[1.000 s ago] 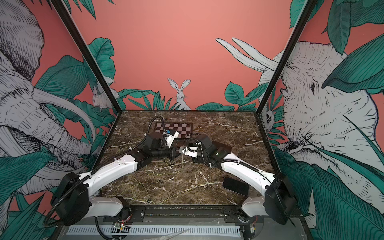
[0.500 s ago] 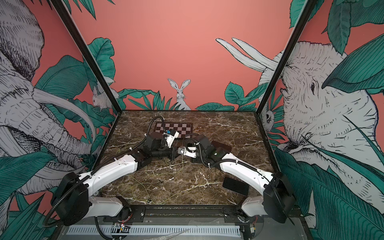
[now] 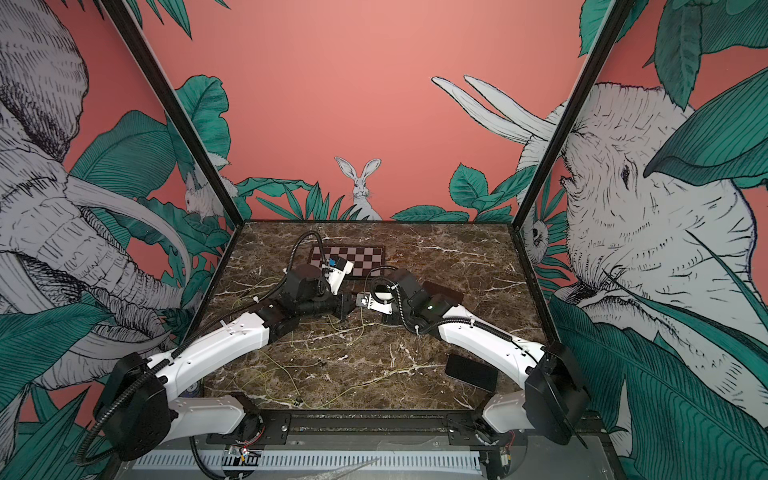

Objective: Plug wired earphones into phones
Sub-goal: Insert the wired earphone into the phone.

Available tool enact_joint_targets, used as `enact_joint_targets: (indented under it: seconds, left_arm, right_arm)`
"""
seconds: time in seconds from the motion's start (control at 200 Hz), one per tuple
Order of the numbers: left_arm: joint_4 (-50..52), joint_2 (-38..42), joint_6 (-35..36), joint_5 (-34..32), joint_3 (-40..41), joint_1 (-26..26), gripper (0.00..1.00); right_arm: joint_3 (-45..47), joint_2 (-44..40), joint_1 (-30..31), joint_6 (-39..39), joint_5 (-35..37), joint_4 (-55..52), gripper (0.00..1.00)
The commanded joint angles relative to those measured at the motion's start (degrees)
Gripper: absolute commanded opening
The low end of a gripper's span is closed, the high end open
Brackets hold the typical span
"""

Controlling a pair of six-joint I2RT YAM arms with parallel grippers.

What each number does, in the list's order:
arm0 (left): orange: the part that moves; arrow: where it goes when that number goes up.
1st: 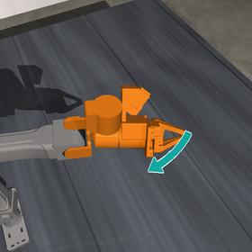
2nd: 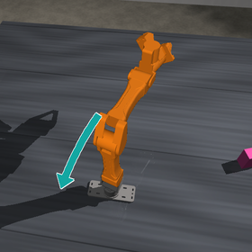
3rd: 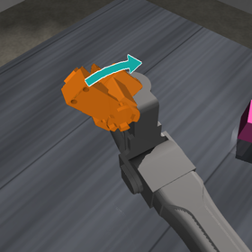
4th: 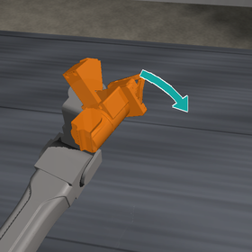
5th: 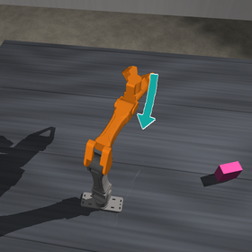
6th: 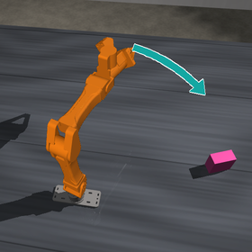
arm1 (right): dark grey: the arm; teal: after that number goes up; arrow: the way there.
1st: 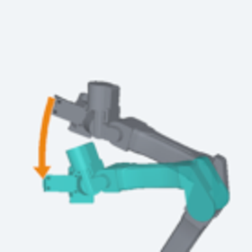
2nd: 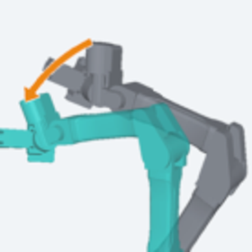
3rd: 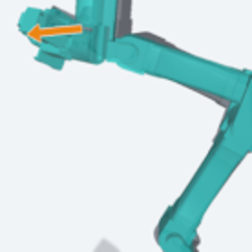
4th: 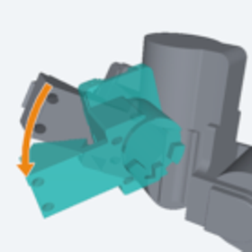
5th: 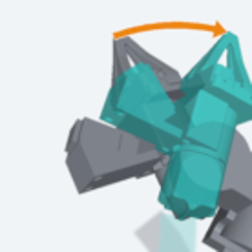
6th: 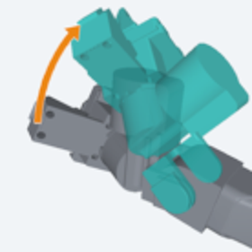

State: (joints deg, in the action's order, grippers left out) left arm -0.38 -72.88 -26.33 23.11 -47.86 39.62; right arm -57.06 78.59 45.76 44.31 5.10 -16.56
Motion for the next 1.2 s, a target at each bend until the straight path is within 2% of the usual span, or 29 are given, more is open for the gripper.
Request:
enact_joint_targets:
  seconds: [0.0,1.195]
  left_arm:
    - [-0.2,0.3,0.2,0.2,0.1,0.1,0.00]
    - [0.8,-0.7,0.5,-0.5,-0.2,0.2,0.00]
  right_arm:
    - [-1.6,-1.8,0.3,-0.9,-1.6,3.5,0.64]
    - [-2.2,-2.2,1.4,-0.7,-2.1,4.2,0.63]
